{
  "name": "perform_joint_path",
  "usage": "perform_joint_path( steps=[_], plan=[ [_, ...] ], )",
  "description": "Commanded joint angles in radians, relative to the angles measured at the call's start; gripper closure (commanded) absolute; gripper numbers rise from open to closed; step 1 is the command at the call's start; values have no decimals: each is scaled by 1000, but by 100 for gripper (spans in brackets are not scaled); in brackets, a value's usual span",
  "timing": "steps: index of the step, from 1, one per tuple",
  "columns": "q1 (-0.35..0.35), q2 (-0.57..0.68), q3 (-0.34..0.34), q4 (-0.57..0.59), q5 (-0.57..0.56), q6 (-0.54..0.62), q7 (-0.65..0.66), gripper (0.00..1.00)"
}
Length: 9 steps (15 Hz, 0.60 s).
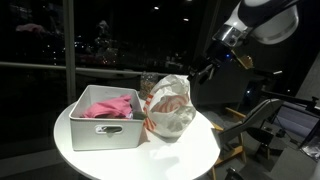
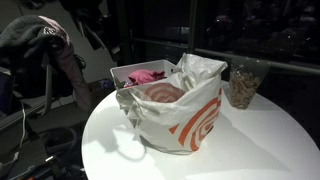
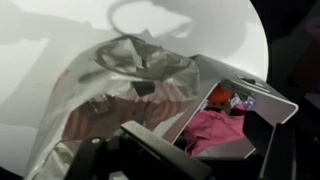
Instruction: Remove the duster from the plastic and put it in the basket
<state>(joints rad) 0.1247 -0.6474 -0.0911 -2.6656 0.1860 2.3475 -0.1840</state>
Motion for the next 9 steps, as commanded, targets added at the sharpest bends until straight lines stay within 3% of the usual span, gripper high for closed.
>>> perform_joint_path(
  steps=[1,3,5,6,9],
  plan=[
    [170,207,-86,52,208,229,-185,0],
    [272,316,-142,99,338,288,-348,0],
    [318,416,-174,156,445,292,-494,0],
    [317,462,-171,186,491,288,-558,0],
    [224,599,-110,277,583,259,-692,0]
  ],
)
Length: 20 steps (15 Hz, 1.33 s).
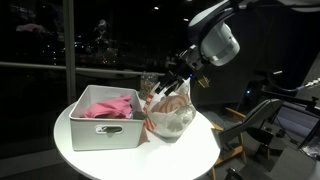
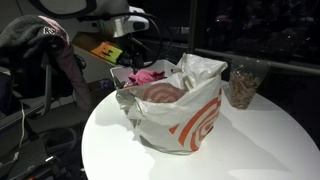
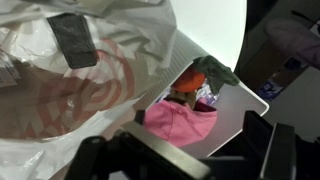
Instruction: Remove the duster from the plastic and put it in the basket
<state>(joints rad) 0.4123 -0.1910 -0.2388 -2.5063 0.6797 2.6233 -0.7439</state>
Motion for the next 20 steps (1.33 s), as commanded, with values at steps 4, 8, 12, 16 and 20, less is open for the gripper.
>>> perform_joint_path(
  steps=[4,8,12,16,20],
  plan=[
    [-66,295,-12,198,145,13,-210,0],
    [-101,379,-31,207,122,37,-207,0],
    [-108,462,-13,220,143,141,-225,0],
    [-98,578,23,270,142,290,-223,0],
    [-92,673,34,317,120,439,-201,0]
  ],
)
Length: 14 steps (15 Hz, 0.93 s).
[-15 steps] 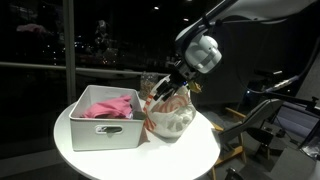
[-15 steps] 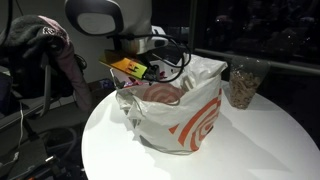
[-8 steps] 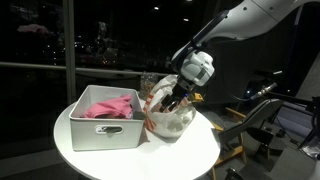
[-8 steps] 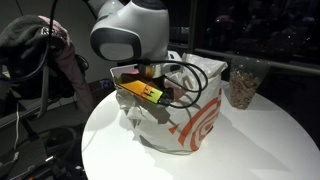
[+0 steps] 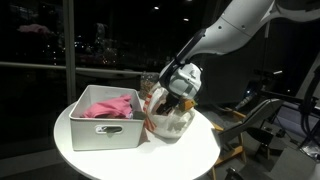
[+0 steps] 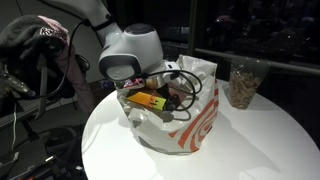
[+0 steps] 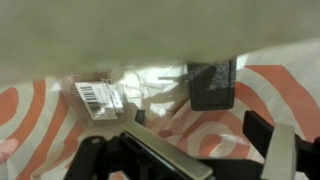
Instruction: Remove the duster from the plastic and put it in the basket
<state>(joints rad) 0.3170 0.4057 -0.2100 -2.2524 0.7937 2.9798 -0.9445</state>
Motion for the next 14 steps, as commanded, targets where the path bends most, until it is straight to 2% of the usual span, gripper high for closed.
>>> perform_joint_path(
  steps=[1,9,14],
  plan=[
    [0,92,13,76,11,93,2,0],
    [22,218,19,151,8,106,47,0],
    [9,214,33,158,40,86,128,0]
  ],
)
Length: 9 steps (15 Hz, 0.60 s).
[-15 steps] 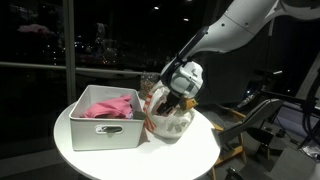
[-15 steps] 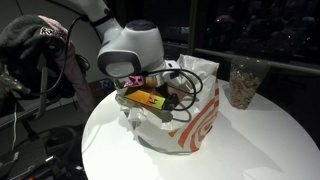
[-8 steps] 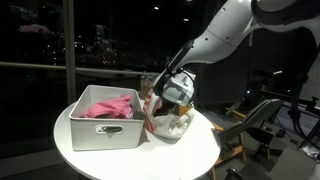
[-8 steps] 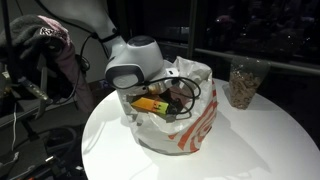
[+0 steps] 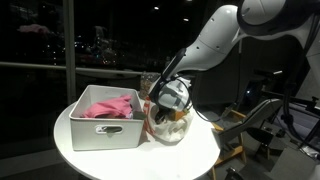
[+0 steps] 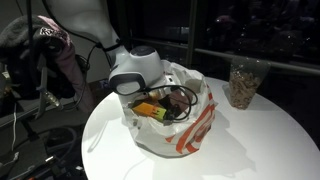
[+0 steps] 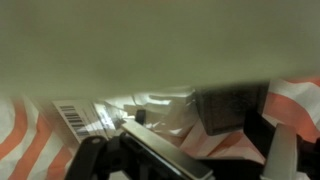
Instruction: Remove the duster from the plastic and put it in the basket
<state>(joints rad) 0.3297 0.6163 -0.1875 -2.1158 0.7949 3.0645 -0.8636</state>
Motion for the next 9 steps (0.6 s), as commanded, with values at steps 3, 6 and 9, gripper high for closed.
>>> perform_joint_path(
  steps=[3,6,9],
  plan=[
    [21,1,-17,1,16,-41,107,0],
    [19,-24,-15,-28,6,-95,130,0],
    [11,-54,-3,-50,2,-183,132,0]
  ],
)
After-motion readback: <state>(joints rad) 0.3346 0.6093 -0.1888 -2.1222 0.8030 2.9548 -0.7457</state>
